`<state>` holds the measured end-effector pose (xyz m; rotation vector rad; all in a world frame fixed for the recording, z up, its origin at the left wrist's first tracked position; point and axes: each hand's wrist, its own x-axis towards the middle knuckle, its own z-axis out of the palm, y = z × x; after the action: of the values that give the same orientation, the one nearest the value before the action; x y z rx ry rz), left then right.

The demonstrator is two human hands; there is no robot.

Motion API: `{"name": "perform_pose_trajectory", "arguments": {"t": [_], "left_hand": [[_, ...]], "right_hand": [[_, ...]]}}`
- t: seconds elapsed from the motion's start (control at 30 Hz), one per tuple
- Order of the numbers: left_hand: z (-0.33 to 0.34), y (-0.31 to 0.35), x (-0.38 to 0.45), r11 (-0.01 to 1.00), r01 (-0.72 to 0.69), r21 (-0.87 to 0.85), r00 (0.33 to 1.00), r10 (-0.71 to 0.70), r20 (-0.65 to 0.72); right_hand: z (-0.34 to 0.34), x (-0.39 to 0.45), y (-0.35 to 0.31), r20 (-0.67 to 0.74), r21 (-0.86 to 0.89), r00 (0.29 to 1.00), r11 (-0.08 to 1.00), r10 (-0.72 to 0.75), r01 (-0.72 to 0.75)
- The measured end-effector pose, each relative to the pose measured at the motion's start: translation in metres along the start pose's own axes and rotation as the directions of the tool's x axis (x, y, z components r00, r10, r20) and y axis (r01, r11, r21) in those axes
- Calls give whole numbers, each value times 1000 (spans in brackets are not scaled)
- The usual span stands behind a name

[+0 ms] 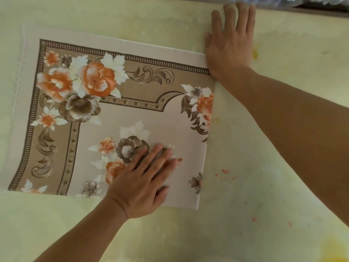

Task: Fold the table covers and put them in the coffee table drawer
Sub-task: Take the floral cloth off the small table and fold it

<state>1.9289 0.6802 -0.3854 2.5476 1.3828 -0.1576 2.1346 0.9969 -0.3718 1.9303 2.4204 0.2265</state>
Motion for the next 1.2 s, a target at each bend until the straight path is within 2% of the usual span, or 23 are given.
{"name": "perform_pose_trajectory", "arguments": {"t": [0.07, 0.13, 0.17, 0.23, 0.27, 0.33, 0.4, 0.5, 0.53, 0.6, 0.67, 0.73, 0.83, 1.0, 1.07, 1.13, 1.2], "left_hand": [[-1, 0, 0, 1000, 3, -3, 1000, -3, 11], [-2, 0, 1, 1000, 4, -1, 1000, -4, 10], [-3, 0, 1, 1000, 1, 2, 1000, -1, 11], [-3, 0, 1, 1000, 4, 4, 1000, -4, 7], [-2, 1, 1, 1000, 6, 3, 1000, -6, -1], [-1, 1, 0, 1000, 8, 0, 1000, -8, -11], [0, 1, 0, 1000, 10, -7, 1000, -10, -17], [-2, 3, -1, 1000, 12, 7, 1000, -12, -3], [-4, 2, -4, 999, 54, 1, 999, -54, -5], [-6, -12, -22, 971, 237, -34, 971, -237, -10], [-3, -53, -68, 907, 421, -23, 907, -421, 34], [-4, -110, -125, 868, 496, 11, 866, -495, 67], [-9, -167, -170, 866, 500, 12, 863, -499, 77], [-4, -173, -173, 882, 468, 55, 881, -471, 48], [-5, -171, -176, 884, 457, 96, 886, -462, 40], [-10, -164, -175, 857, 503, 114, 861, -508, 19], [-20, -149, -173, 786, 616, 54, 788, -616, -13]], "right_hand": [[-10, -28, -18, -80, 86, 997, 996, -1, 8], [-21, -90, -51, -205, 263, 974, 954, -94, 147], [-27, -133, -67, -195, 348, 970, 915, -143, 205], [-34, -211, -86, 1, 446, 974, 872, -227, 202], [-29, -237, -85, 86, 437, 971, 885, -221, 163], [-16, -255, -76, 153, 403, 980, 914, -129, 57], [-11, -251, -72, 168, 376, 983, 927, -76, 8], [-13, -252, -77, 165, 365, 984, 931, -73, 8], [-12, -255, -77, 172, 350, 983, 937, -61, -3], [-11, -257, -76, 185, 324, 983, 945, -19, -43], [-12, -256, -77, 203, 300, 979, 951, 13, -75], [-13, -257, -79, 206, 290, 978, 954, 11, -72], [-14, -258, -81, 197, 270, 980, 960, 20, -74], [-17, -257, -86, 231, 211, 973, 975, 24, -74], [-23, -259, -93, 227, 222, 968, 963, 102, -154], [-39, -267, -99, 214, 297, 933, 891, 289, -344], [-62, -280, -108, 305, 434, 807, 681, 505, -590]]}}
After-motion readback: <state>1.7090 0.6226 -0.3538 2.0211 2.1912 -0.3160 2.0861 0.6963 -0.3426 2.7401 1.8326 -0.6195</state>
